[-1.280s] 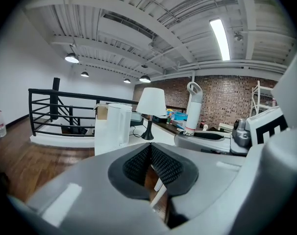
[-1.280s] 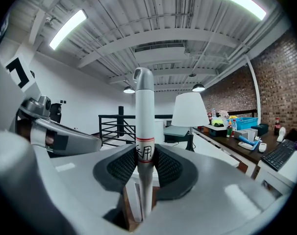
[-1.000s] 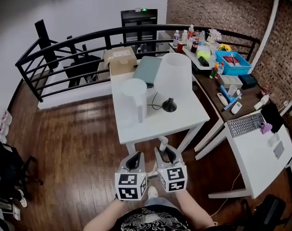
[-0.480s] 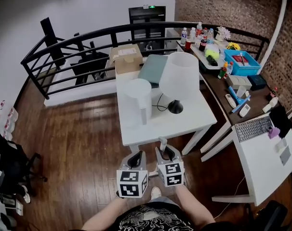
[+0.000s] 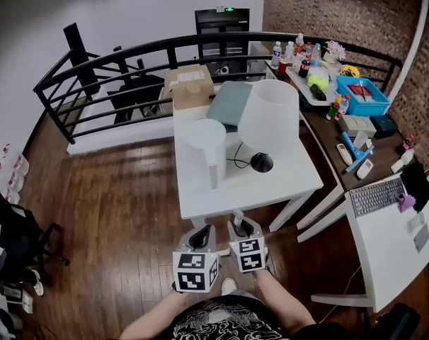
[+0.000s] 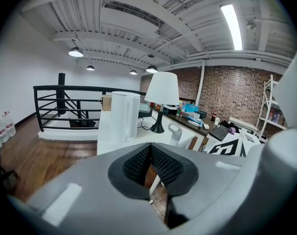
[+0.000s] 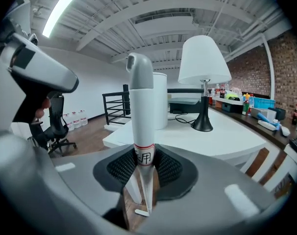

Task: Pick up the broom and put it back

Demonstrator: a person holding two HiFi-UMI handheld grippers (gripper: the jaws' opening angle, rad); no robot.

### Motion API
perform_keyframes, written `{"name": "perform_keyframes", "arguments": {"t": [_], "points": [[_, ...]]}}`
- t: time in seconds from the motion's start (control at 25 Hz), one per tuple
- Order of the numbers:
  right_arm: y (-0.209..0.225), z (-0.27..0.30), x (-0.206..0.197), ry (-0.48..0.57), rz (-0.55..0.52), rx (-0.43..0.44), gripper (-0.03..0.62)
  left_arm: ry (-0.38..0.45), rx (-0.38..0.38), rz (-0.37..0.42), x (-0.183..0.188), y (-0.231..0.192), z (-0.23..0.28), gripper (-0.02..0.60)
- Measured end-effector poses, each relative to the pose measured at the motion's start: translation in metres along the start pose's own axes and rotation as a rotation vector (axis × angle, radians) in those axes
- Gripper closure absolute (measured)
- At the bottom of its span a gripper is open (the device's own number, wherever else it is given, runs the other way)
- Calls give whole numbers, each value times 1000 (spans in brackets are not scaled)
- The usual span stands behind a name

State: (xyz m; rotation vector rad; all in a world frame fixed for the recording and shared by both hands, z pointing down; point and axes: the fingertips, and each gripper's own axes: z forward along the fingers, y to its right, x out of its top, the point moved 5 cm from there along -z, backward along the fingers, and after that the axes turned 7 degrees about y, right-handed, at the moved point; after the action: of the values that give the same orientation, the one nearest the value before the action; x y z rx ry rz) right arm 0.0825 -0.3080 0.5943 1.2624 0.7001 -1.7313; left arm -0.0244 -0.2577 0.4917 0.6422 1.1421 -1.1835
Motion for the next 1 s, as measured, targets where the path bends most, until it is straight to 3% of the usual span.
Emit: {"name": "perform_keyframes", "arguments": {"t": [1.0], "points": [[12,61,10,31,-35,57,493,-5,90,-39,-2,-25,22,577]]}}
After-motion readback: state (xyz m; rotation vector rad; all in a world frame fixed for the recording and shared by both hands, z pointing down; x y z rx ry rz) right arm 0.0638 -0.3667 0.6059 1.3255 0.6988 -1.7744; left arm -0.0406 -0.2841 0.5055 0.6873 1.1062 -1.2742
